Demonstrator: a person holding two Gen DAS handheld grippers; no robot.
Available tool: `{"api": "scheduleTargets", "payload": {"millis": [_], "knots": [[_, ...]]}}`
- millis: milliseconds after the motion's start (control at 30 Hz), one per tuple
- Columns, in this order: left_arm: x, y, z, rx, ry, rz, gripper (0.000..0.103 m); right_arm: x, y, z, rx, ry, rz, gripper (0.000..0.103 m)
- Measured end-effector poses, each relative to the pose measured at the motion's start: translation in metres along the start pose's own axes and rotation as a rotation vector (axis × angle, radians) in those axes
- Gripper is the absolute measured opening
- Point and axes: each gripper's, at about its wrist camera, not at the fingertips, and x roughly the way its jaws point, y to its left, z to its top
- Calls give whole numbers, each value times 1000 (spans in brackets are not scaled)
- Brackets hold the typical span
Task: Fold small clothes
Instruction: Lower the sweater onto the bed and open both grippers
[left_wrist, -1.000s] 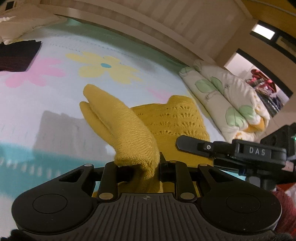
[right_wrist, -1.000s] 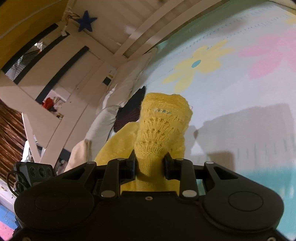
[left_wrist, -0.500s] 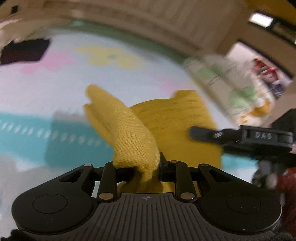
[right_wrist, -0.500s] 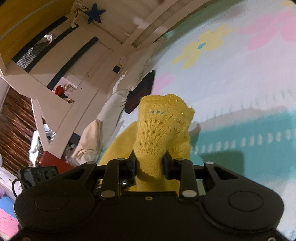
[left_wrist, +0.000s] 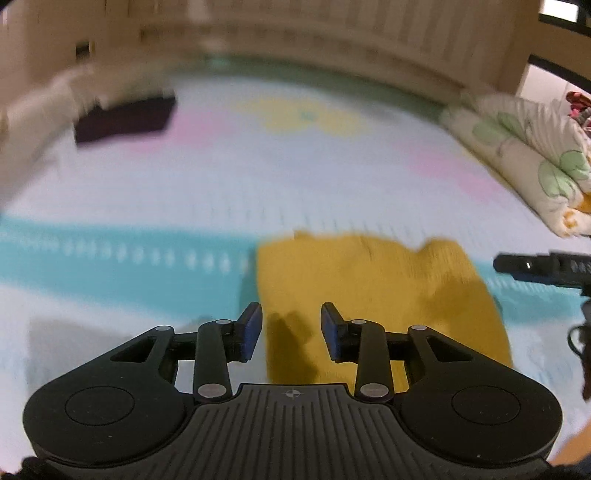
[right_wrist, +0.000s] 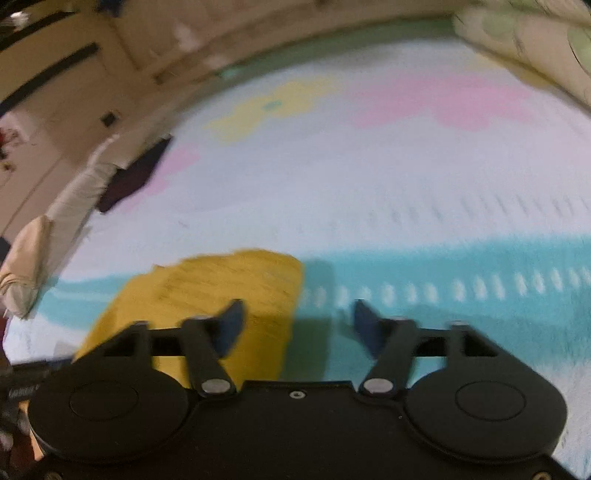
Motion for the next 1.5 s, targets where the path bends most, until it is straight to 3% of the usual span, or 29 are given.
{"api": "scheduleTargets", "payload": {"millis": [133, 267, 400, 533, 700, 800, 967, 1133, 1267, 1500], "knots": [[20, -19, 11, 82, -14, 8, 39, 14, 29, -4, -160, -1, -23, 102], [54, -35, 19, 187, 47, 30, 39, 44, 38, -7, -228, 47, -76, 102], [88, -38, 32, 177, 112, 65, 40, 64, 21, -3, -147, 71, -131, 102], [103, -31, 42, 133, 124, 94, 49, 73, -6, 5, -2, 73, -164, 102], [104, -18, 45, 55, 146, 77, 58, 74, -7, 7, -10, 69, -175, 102], [93, -12, 48, -1, 119, 91, 57, 66, -7, 5, 23, 44, -157, 102], [50, -16, 47, 5, 65, 78, 57, 28, 4, 12, 4, -59, -134, 102], [7, -35, 40, 57, 20, 57, 58, -14, 22, 6, -56, -94, -100, 102], [-17, -46, 16, 65, 22, 79, 58, -40, 31, -16, -76, -112, -69, 102], [-39, -47, -29, 26, 110, 65, 57, -69, 44, -60, -93, -93, -62, 102]]}}
